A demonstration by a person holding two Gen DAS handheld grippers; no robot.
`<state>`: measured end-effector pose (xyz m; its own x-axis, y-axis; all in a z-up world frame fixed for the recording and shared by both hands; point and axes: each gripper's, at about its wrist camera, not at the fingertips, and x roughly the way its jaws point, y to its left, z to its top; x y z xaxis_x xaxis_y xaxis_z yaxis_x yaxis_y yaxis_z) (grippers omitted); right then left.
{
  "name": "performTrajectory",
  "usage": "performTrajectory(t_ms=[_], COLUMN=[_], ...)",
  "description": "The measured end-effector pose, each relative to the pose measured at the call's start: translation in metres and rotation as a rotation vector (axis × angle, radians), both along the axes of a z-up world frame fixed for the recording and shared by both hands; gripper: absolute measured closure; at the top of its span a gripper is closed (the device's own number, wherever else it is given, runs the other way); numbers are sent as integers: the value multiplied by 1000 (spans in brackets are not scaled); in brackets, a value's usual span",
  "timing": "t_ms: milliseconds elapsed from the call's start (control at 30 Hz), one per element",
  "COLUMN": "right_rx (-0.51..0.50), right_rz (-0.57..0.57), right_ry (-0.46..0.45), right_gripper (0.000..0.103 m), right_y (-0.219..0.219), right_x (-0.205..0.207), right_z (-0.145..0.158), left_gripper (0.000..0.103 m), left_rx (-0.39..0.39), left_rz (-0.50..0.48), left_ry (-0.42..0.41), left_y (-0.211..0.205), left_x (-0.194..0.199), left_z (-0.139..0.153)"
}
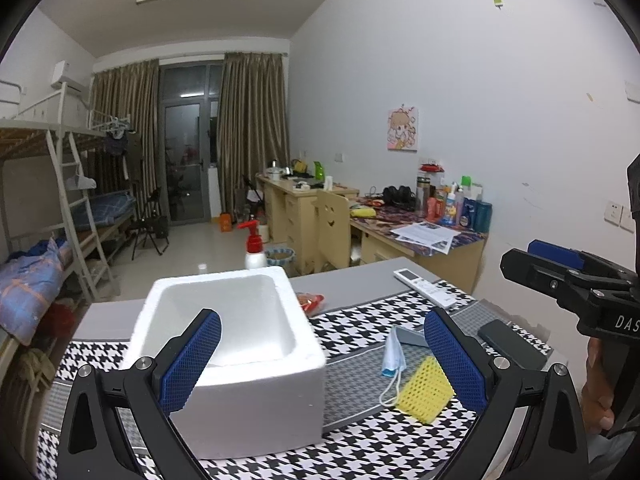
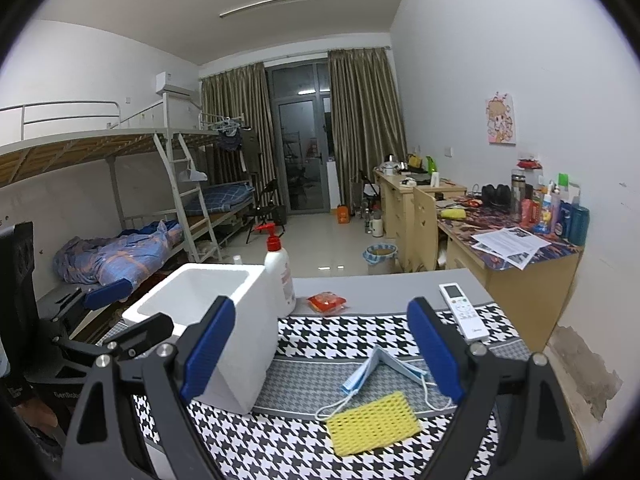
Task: Organize soft objects
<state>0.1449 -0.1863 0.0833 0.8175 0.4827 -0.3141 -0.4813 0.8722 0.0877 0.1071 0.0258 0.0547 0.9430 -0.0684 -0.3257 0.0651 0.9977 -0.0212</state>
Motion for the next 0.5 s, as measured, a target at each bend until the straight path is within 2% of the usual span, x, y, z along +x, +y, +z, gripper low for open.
performTrajectory(t_ms=[300,500], right_rx=[12,-4], right_rz=[-43,-49], right_ry=[13,24], right_gripper=[12,12], right_y=[-18,-23], right_x=[0,7], right_z=[-3,-8], left_gripper=[1,1], left_rx=[2,-2], left_rz=[-61,-52], left_ry=[32,42], left_y=[-26,-36], left_x=[6,10], left_z=[-7,-14])
